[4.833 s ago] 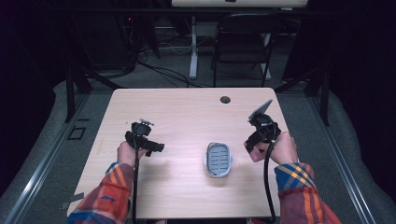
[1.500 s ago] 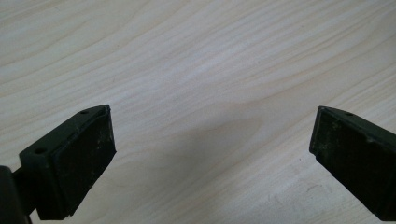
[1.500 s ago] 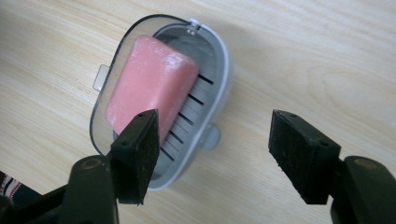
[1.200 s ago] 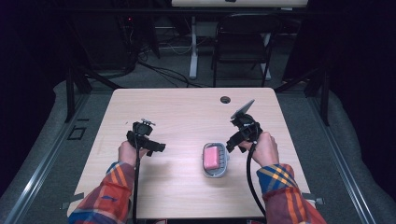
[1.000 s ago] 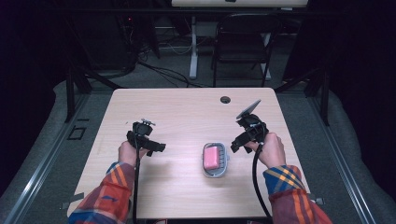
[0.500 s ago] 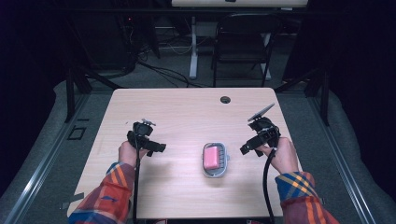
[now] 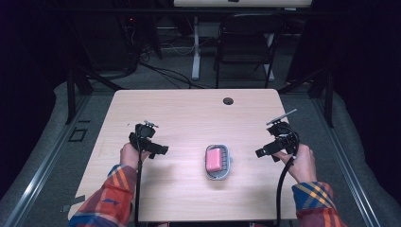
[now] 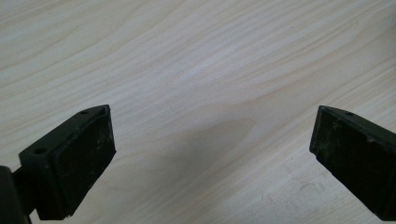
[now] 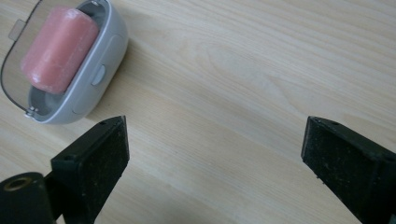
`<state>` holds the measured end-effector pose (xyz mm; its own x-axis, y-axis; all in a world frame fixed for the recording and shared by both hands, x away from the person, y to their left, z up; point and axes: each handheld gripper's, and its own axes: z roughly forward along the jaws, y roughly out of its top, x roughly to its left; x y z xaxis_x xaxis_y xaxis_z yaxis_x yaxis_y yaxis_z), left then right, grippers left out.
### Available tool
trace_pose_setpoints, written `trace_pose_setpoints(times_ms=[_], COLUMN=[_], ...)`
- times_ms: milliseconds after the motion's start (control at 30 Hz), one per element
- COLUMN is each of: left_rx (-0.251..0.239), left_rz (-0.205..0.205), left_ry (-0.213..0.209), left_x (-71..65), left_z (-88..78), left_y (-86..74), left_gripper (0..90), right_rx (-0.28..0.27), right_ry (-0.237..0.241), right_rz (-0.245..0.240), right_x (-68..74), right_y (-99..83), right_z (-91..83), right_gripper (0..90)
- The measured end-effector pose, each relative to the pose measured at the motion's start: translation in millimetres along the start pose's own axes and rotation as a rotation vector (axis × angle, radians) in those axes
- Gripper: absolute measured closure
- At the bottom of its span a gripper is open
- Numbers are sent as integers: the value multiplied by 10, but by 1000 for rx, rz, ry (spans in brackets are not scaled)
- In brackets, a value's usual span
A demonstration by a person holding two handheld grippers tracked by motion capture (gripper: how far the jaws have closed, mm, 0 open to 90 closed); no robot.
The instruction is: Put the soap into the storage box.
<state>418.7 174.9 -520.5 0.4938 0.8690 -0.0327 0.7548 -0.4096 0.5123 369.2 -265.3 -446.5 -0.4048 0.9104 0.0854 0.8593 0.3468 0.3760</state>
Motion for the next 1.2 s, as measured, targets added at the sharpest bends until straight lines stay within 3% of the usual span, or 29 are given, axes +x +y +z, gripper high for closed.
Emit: trace_pose_setpoints(times_ms=[433,767,967,1067,1167,1200], left_rx=[0,0,-2,1,0,1], left_rz=[9,4,14,17,19,20], left_ry=[-4,-8,-8,-14,-15,-14], left_x=[-14,2,-9,-7,-3,-3], left_z=[-10,-33,-35,-36,-30,-26], left_y=[-6,-29,-32,-33,-35,-35], left_gripper=[0,0,0,0,0,0], right_rx=[-46,-31,32,42,18,42], right_ry=[-80,-66,-56,-48,-23,-18], right_rz=[-26,-38,-64,-66,-46,-64], right_x=[-229,-384,-418,-426,-419,-428], right_y=[-353,-696,-891,-923,-937,-924], right_z=[7,146,288,325,378,370], right_gripper=[83,51,39,34,15,14])
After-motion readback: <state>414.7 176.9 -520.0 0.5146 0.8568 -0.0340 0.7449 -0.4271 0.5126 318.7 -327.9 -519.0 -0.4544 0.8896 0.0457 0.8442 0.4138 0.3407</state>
